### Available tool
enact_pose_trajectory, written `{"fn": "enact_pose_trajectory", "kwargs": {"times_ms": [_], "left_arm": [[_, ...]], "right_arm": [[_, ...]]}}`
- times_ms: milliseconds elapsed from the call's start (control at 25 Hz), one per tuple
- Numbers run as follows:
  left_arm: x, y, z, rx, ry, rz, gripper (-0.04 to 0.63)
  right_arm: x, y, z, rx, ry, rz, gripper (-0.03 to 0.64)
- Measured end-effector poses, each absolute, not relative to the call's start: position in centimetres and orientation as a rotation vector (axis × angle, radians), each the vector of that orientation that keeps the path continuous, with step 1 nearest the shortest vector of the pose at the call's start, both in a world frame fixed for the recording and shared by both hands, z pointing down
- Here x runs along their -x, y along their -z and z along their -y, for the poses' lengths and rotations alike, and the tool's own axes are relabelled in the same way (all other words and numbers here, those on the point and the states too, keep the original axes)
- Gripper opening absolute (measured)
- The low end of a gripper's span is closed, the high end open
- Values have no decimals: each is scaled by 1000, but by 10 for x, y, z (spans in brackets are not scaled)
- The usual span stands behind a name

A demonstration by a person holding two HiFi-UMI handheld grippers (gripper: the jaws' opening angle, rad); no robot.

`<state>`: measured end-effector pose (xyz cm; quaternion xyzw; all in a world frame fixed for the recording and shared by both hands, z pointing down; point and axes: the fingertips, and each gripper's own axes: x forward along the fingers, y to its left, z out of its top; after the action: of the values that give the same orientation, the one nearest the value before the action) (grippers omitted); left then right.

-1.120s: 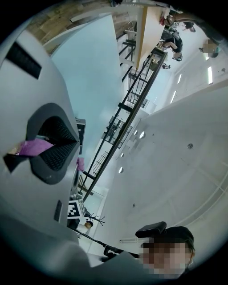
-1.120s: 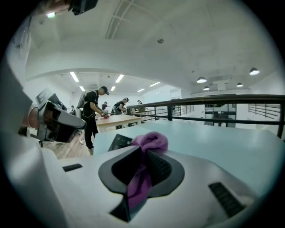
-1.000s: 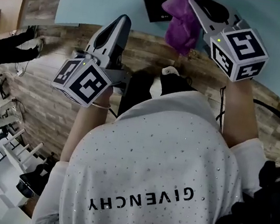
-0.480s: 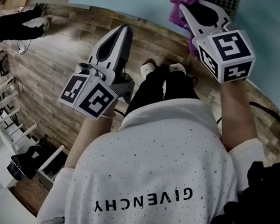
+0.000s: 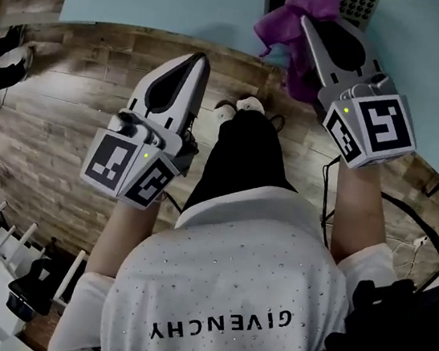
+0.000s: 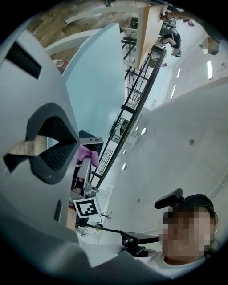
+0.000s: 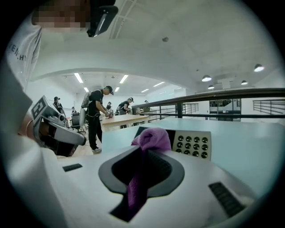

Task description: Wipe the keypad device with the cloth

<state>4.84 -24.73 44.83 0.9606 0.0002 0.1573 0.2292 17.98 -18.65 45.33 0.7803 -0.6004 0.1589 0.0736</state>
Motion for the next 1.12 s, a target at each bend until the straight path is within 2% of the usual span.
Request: {"fn": "enact_pose_trajectory", "kwargs": {"times_ms": [480,1120], "left_arm": [[-65,-445,242,-2672,-357,-171,6],[-64,-414,268,-2656,-337,-194,6]], "right_arm": [[-225,-453,120,-2421,-427,1419,45],[-214,-447,117,-2292,-639,1205,46]]}}
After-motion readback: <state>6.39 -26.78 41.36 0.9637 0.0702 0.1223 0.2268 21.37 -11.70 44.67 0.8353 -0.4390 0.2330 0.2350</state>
